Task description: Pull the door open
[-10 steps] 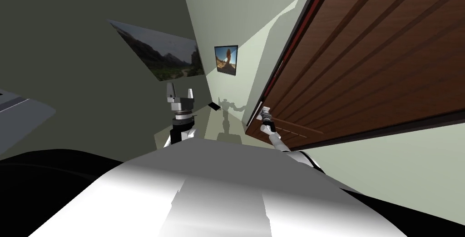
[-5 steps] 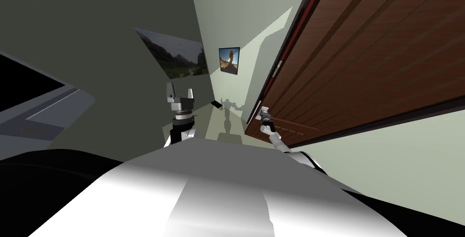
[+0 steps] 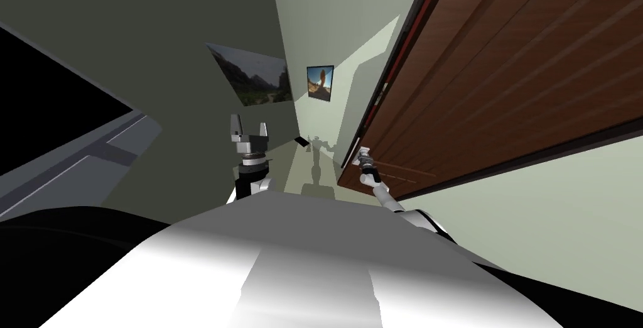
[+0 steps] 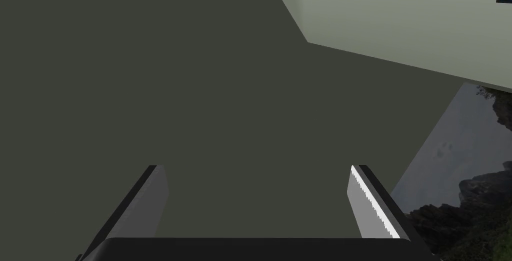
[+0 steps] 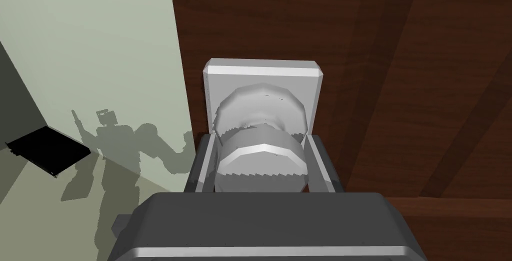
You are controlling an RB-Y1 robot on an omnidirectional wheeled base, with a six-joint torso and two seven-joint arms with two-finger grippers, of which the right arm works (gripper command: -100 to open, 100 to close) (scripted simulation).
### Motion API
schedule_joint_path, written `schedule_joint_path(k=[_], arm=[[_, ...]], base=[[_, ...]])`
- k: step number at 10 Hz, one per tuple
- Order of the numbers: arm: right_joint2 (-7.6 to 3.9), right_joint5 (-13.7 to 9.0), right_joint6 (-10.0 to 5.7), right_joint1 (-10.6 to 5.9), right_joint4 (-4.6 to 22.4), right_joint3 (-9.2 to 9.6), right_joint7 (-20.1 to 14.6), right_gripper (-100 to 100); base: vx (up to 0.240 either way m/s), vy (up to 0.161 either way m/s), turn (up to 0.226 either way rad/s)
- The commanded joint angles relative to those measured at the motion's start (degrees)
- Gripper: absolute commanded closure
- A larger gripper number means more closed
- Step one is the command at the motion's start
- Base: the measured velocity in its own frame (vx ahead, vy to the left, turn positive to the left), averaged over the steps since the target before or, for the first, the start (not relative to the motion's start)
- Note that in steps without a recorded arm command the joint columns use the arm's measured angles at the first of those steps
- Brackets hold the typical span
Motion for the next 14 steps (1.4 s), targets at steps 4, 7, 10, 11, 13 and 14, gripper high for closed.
schedule_joint_path(k=[4, 7, 10, 11, 13, 14], arm=[[-1.33, 0.5, 0.14, 0.91, -2.1, 3.14, -2.4, 100], [-1.95, 0.7, 0.12, 1.33, -2.9, 4.46, -3.4, 100], [-3.27, 1.1, -0.27, 1.77, -4.1, 6.76, -5.2, 100], [-3.77, 1.2, -0.41, 1.93, -4.6, 7.64, -6.0, 100], [-4.72, 1.5, -0.69, 2.25, -5.4, 9.3, -7.3, 100], [-5.12, 1.6, -0.81, 2.39, -5.8, 10.0, -7.9, 100]], base=[[-0.194, -0.078, 0.081], [-0.142, -0.058, 0.056], [-0.192, -0.1, 0.096], [-0.223, -0.098, 0.101], [-0.196, -0.091, 0.081], [-0.219, -0.1, 0.073]])
